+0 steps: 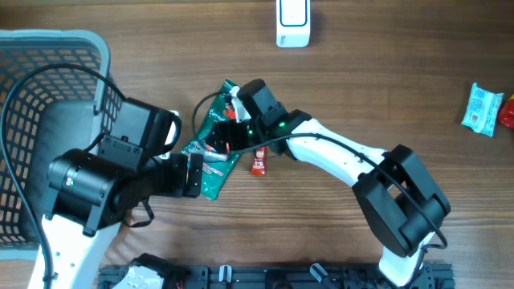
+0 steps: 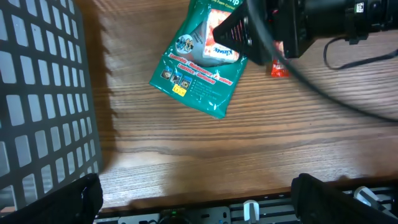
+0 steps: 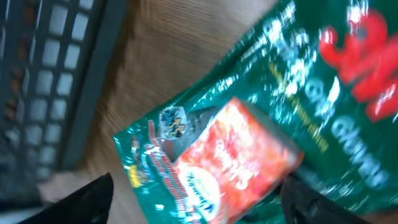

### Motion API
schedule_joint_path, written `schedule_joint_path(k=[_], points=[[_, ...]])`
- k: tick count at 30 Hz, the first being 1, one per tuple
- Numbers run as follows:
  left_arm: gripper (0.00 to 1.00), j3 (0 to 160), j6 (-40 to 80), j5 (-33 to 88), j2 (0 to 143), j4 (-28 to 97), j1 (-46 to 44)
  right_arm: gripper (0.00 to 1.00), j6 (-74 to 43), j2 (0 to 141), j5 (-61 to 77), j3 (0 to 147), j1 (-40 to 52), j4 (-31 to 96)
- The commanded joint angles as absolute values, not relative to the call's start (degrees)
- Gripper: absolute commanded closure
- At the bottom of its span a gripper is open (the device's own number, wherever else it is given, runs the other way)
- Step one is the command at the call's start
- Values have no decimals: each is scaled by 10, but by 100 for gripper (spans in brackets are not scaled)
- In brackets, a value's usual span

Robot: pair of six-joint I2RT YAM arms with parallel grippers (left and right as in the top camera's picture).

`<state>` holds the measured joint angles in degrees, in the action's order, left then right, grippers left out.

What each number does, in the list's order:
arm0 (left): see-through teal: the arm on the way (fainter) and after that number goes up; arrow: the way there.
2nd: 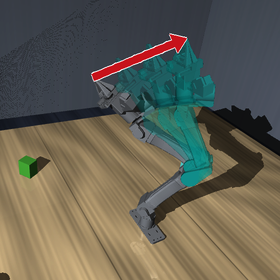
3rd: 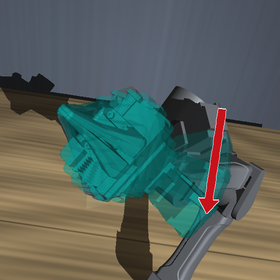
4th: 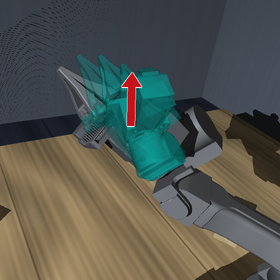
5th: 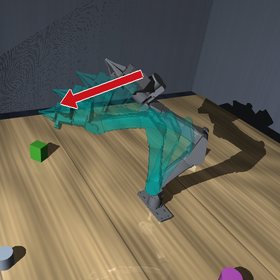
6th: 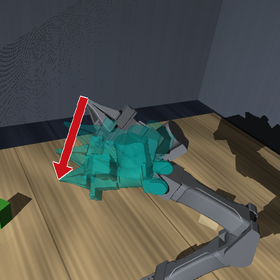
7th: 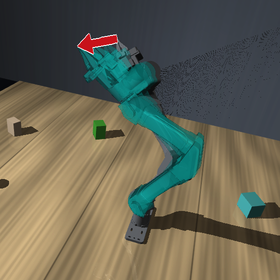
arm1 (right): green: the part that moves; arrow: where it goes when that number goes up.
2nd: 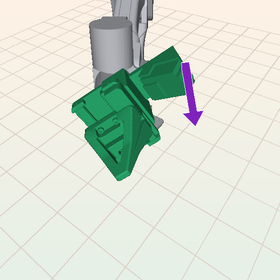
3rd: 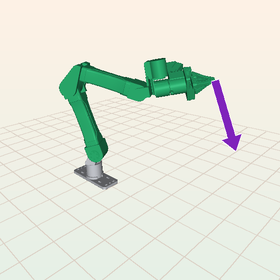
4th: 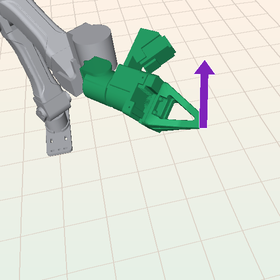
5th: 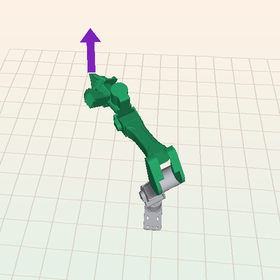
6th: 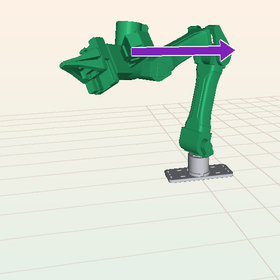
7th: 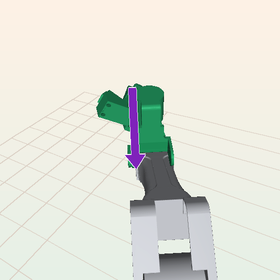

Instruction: Scan the item barcode

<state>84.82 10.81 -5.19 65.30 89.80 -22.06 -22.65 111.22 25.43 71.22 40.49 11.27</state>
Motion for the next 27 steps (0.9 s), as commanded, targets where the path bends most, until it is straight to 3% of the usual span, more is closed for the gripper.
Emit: schedule_joint_path(k=[1,15,27], points=[[0,851,114,-47,649,897,-218,9,-12,1111,280,723,381,113],[0,851,114,-47,649,897,-218,13,145,1117,361,723,342,63],[0,851,114,-47,649,897,-218,25,149,1238,354,793,352,51]])
